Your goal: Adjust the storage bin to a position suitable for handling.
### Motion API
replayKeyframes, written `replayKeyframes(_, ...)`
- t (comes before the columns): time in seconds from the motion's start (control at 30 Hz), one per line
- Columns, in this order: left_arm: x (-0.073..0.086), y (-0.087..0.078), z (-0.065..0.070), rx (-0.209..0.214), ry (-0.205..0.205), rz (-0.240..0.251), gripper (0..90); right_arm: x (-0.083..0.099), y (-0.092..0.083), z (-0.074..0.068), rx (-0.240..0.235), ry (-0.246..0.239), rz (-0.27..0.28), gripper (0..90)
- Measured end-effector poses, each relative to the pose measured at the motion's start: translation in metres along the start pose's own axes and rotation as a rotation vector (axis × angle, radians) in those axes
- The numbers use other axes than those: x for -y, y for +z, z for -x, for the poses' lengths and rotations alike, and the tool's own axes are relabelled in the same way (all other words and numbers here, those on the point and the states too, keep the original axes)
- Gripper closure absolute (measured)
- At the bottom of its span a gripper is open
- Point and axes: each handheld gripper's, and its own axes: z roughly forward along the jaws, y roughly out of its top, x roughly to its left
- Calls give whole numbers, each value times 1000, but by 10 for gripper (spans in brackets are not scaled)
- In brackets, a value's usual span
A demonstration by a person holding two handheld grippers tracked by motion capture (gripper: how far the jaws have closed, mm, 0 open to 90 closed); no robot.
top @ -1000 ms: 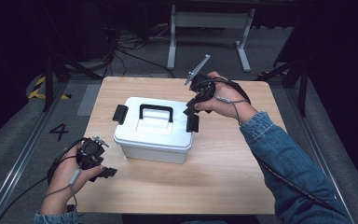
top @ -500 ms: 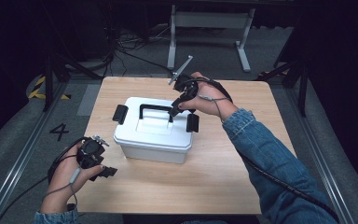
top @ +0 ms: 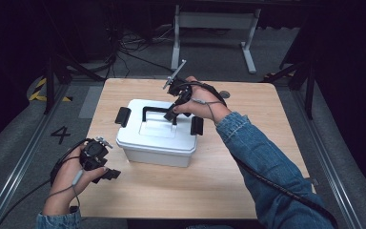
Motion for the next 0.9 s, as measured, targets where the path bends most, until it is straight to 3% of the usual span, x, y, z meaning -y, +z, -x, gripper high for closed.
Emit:
replayKeyframes(0.3, 1, -7, -8, 5, -13, 24, 269, 0, 5, -7, 0, -43, -29, 800)
replayKeyframes(0.5, 1, -5, -9, 10, -7, 15, 268, 1, 5, -8, -15, -60, -32, 820)
replayKeyframes(0.67, 1, -5, -12, 9, -17, 16, 268, 0, 5, -11, -7, -107, -41, 831)
replayKeyframes(0.9, 2, -5, -12, 11, -24, 15, 268, -1, 4, -11, -9, -123, -47, 834)
